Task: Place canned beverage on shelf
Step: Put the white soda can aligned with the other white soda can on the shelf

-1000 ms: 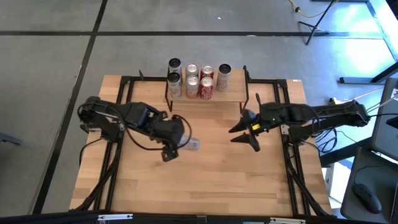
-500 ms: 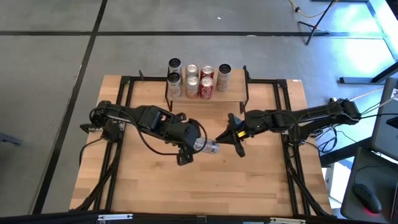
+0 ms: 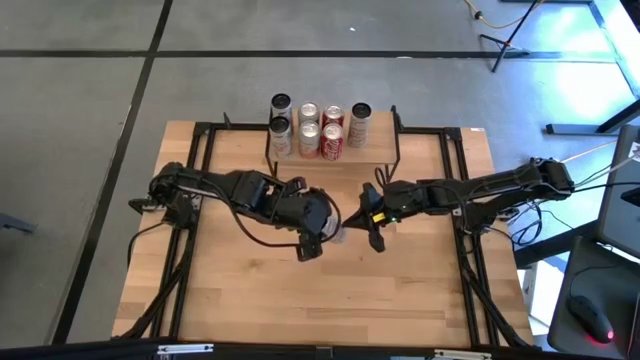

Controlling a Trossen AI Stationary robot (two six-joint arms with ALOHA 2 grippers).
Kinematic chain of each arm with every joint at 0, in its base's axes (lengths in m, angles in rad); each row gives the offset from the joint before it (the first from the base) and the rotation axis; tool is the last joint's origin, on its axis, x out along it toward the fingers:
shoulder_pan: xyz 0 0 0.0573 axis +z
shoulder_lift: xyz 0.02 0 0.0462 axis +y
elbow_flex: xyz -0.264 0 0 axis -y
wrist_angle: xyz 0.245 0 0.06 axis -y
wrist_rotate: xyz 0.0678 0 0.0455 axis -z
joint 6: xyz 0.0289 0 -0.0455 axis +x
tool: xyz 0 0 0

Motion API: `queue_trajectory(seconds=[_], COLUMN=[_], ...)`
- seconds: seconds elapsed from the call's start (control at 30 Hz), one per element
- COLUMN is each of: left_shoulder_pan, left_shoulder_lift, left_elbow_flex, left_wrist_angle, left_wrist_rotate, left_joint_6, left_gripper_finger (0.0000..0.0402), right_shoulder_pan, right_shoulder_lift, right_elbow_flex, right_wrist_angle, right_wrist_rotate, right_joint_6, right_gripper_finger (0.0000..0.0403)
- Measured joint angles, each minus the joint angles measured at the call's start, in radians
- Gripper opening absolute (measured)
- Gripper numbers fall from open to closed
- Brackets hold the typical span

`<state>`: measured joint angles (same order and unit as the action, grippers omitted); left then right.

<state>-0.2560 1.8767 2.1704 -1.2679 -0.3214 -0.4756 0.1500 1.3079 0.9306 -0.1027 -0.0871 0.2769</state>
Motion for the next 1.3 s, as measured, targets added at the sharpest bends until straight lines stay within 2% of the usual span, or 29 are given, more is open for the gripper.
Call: queue_trajectory(seconds=[0.3,0.47,0.6,0.67,0.8,1.0,1.3], left_shoulder_pan=[0.037,0.042,0.044,0.045,0.055,0.095,0.108], left_shoulder_lift=[0.029,0.04,0.034,0.037,0.038,0.039,0.037], left_elbow_flex=[0.002,0.001,-0.054,-0.104,-0.207,-0.327,-0.503], left_wrist_angle=[0.04,0.049,0.077,0.107,0.2,0.223,0.395], left_wrist_rotate=[-0.003,-0.007,0.007,0.052,0.152,0.275,0.31], left_joint_6=[0.049,0.061,0.083,0.13,0.29,0.491,0.54], left_gripper_finger=[0.0226,0.0226,0.0226,0.0226,0.0226,0.0236,0.0239], right_shoulder_pan=[-0.001,0.005,0.018,0.03,0.047,0.047,0.047], right_shoulder_lift=[-0.001,-0.07,-0.151,-0.188,-0.236,-0.243,-0.242], right_elbow_flex=[-0.002,0.032,0.031,0.014,-0.056,-0.123,-0.156], right_wrist_angle=[-0.024,-0.267,-0.49,-0.542,-0.536,-0.504,-0.454], right_wrist_rotate=[0.045,0.034,0.04,0.053,0.077,0.077,0.079], right_joint_6=[-0.04,-0.047,-0.048,-0.046,-0.032,0.045,0.087], right_gripper_finger=[0.0001,0.0001,0.0001,0.0001,0.0001,0.0001,0.0001])
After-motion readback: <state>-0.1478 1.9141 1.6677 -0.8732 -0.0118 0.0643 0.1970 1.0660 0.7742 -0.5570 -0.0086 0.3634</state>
